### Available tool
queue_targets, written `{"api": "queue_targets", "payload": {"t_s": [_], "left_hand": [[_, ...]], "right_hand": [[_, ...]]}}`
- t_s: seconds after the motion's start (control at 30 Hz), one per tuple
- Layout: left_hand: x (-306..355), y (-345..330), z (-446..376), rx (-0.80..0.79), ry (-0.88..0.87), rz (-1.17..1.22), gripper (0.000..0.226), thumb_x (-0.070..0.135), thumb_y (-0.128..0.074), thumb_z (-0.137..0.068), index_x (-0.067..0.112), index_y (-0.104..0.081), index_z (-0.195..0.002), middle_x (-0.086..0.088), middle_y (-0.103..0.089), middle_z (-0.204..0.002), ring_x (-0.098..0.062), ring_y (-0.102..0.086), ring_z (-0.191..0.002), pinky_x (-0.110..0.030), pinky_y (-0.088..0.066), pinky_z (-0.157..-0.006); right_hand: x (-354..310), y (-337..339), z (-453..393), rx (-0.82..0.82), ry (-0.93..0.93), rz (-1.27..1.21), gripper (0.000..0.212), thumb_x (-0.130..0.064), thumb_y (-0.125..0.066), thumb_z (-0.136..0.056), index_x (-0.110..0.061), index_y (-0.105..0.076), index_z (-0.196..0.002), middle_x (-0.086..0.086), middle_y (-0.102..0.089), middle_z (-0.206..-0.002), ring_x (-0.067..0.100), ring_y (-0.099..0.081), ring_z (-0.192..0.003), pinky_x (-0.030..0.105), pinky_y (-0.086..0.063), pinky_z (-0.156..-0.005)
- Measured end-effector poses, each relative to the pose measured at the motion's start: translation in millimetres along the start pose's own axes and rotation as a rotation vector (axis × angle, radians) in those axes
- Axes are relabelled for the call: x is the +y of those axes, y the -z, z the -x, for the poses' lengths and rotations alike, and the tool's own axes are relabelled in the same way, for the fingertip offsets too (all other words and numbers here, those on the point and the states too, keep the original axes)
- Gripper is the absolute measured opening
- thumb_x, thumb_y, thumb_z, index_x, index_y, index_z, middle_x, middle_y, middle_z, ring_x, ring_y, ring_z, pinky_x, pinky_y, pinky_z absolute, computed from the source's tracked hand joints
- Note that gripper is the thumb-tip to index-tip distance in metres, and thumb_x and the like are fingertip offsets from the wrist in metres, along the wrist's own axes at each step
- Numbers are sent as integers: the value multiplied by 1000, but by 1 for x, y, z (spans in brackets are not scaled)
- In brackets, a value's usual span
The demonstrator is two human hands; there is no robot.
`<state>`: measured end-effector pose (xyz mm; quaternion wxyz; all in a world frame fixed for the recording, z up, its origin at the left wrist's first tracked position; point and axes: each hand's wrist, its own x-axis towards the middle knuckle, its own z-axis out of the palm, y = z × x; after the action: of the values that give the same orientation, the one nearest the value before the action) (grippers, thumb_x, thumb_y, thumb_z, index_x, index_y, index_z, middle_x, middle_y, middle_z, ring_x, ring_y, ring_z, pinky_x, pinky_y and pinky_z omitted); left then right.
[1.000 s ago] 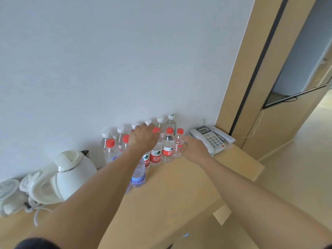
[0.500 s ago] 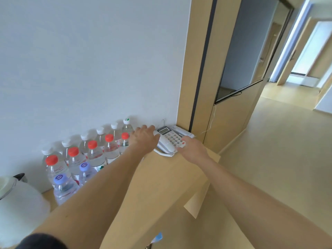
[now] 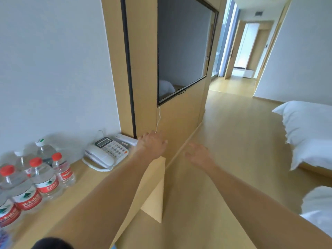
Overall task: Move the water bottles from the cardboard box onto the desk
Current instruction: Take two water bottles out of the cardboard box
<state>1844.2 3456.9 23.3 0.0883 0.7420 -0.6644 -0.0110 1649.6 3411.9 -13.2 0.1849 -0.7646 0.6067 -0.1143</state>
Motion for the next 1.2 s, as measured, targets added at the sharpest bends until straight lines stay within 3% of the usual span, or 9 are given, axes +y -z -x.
{"api": "queue_targets", "payload": {"t_s": [0.37,0.5,0.63,0.9,1.2], "left_hand": [[212,-57,-93,-182,-221,49,50,45,-38,-104,23,-43,-148,-8,-46,-151,-29,-45,-137,-44,-38,-111],[273,-78,-119,-203,-336,42,49,43,-45,-102,18,-46,-145,-11,-51,-145,-32,-51,-130,-43,-42,-108],[318,-92,-143,-216,-430,-37,47,42,-39,-102,23,-43,-145,-7,-48,-144,-31,-50,-130,-42,-42,-106],[391,-111,-236,-190,-549,-48,50,46,-37,-103,25,-41,-148,-9,-48,-144,-31,-51,-130,-40,-42,-104],[446,-128,-382,-222,-630,-40,50,47,-36,-103,24,-41,-148,-9,-49,-144,-30,-51,-129,-40,-43,-105]], "right_hand": [[198,93,27,147,-296,-28,60,-48,-61,-93,-24,-46,-146,8,-55,-143,28,-49,-134,36,-42,-109],[253,121,32,175,-402,-49,59,-49,-58,-96,-22,-45,-147,9,-54,-144,28,-48,-134,40,-41,-109],[289,135,23,218,-473,-64,56,-50,-55,-98,-22,-47,-145,7,-56,-143,27,-52,-130,38,-43,-106],[350,167,-50,262,-570,-25,57,-54,-52,-96,-26,-45,-146,2,-56,-141,26,-54,-127,39,-47,-96],[403,204,-181,169,-681,24,62,-43,-61,-90,-31,-41,-148,3,-52,-141,25,-53,-127,39,-50,-96]]}}
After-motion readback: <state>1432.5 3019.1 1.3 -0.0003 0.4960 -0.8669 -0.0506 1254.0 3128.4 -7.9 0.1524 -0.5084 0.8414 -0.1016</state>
